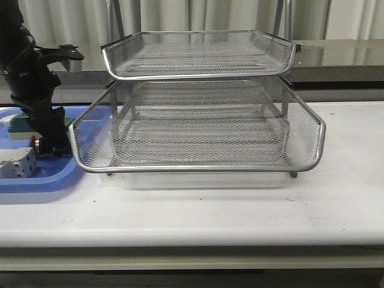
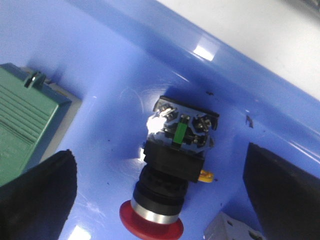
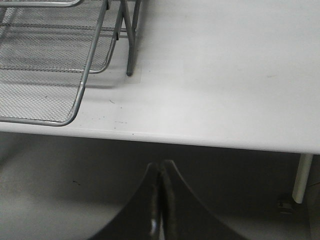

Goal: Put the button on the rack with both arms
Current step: 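Lower the left gripper into the blue bin and grasp the red button, then lift the red button out of the bin with the left gripper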

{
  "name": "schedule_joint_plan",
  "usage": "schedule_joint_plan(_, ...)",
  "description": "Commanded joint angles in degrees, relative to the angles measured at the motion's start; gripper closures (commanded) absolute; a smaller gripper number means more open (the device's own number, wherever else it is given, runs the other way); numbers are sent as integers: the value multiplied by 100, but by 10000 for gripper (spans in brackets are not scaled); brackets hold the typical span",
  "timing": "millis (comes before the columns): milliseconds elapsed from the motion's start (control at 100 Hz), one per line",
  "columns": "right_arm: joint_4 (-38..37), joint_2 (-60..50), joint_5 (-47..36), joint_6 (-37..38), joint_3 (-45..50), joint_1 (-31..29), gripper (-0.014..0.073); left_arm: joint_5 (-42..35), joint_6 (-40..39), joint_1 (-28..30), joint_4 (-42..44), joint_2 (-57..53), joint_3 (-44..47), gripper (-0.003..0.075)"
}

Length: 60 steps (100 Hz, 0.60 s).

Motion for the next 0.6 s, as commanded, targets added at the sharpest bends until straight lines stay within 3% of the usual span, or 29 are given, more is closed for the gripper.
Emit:
schedule_joint_plan(0,-18,17,-372,-21,-183,-13,663,-152,11,-45,-123,-329,-196,80)
schedule_joint_plan(590,-18,17,-372,-21,-183,-13,663,-166,11,-45,-226,-25,-196,81)
